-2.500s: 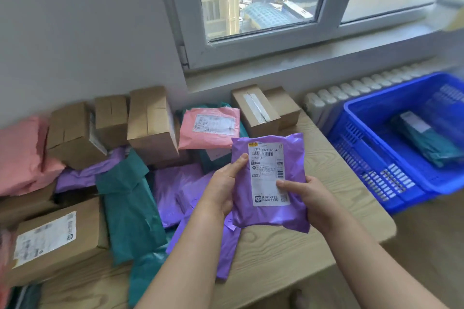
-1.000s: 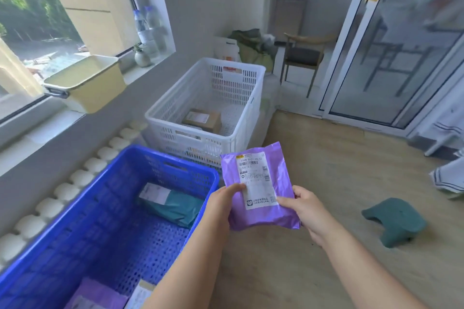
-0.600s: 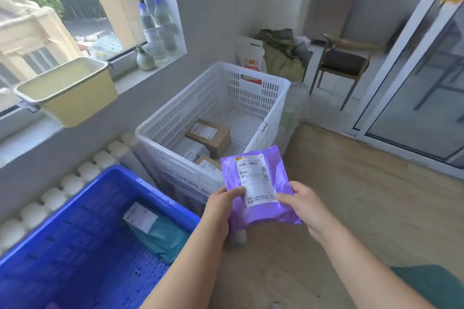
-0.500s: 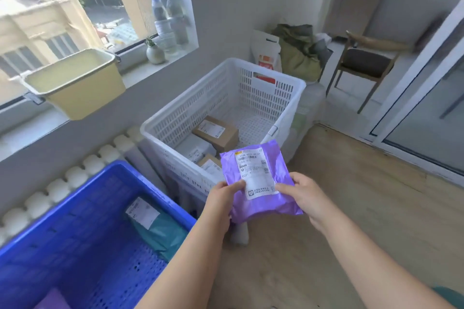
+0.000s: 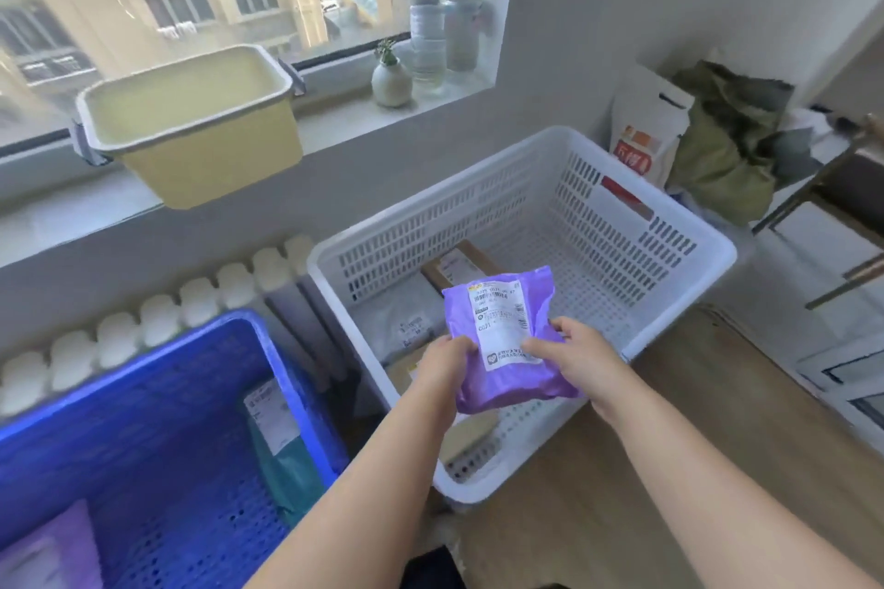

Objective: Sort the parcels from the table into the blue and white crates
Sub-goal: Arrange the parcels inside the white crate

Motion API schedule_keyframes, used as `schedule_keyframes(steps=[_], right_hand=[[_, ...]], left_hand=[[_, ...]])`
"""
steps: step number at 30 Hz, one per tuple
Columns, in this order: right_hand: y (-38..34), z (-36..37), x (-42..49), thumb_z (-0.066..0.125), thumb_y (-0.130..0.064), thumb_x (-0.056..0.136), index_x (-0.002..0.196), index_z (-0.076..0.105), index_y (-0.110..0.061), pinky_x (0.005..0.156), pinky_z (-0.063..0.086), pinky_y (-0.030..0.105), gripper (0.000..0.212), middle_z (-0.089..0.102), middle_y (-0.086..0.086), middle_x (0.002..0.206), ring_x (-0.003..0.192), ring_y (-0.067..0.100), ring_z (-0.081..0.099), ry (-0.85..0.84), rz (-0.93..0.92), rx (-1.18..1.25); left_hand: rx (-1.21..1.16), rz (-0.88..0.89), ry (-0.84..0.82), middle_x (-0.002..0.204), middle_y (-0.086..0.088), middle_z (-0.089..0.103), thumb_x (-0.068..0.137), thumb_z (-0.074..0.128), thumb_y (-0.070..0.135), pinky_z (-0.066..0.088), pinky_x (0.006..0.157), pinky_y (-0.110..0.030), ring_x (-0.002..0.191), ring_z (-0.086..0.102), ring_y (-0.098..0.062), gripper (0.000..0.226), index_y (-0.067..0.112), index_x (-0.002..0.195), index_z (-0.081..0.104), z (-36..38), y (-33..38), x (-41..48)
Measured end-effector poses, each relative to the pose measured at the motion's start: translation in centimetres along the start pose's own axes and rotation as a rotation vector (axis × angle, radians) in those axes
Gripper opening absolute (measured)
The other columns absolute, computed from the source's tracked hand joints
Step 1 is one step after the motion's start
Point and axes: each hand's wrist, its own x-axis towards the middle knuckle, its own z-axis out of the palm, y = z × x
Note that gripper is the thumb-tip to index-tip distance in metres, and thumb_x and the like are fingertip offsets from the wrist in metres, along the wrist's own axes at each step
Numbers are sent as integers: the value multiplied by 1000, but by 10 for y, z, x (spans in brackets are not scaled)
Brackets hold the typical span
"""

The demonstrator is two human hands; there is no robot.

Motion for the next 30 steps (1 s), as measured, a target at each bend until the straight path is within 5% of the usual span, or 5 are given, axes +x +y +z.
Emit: schedule_keyframes(steps=[8, 12, 18, 23, 30], right_hand=[[-14, -14, 95, 78, -25, 84, 118, 57, -19, 45, 41, 16, 40, 65, -7, 93, 61, 4, 55, -220, 216, -312], [6, -13, 161, 86, -11, 69, 108, 66, -9, 85, 57, 38, 44, 72, 10, 101, 89, 27, 70, -328, 446, -498], [45, -18, 229, 79, -3, 76, 93, 64, 1, 69, 52, 39, 23, 65, 21, 90, 77, 31, 63, -502, 608, -807], [82, -8, 269, 73, -7, 86, 73, 57, -2, 78, 49, 34, 21, 62, 15, 86, 75, 26, 59, -556, 566, -965], [122, 21, 299, 64, 5, 89, 70, 52, -4, 93, 48, 42, 24, 61, 17, 94, 98, 29, 58, -647, 565, -1035]], left_hand=[[224, -164, -18, 92, -12, 63, 96, 52, 17, 46, 67, -29, 73, 55, -24, 18, 6, 108, 61, 29, 14, 68], [300, -232, -24, 95, -11, 62, 96, 52, 13, 54, 80, -37, 84, 61, -28, 13, 7, 107, 57, 52, 0, 100], [429, -328, -9, 89, -13, 65, 92, 49, 12, 56, 81, -40, 81, 63, -30, 13, 6, 93, 61, 82, -29, 128], [636, -343, -31, 141, -15, 55, 101, 41, 13, 43, 105, -36, 128, 53, -31, 40, 5, 137, 54, 86, -44, 147], [912, -169, -24, 127, -11, 59, 96, 43, 9, 49, 96, -40, 116, 59, -32, 35, 12, 125, 62, 95, -71, 178]])
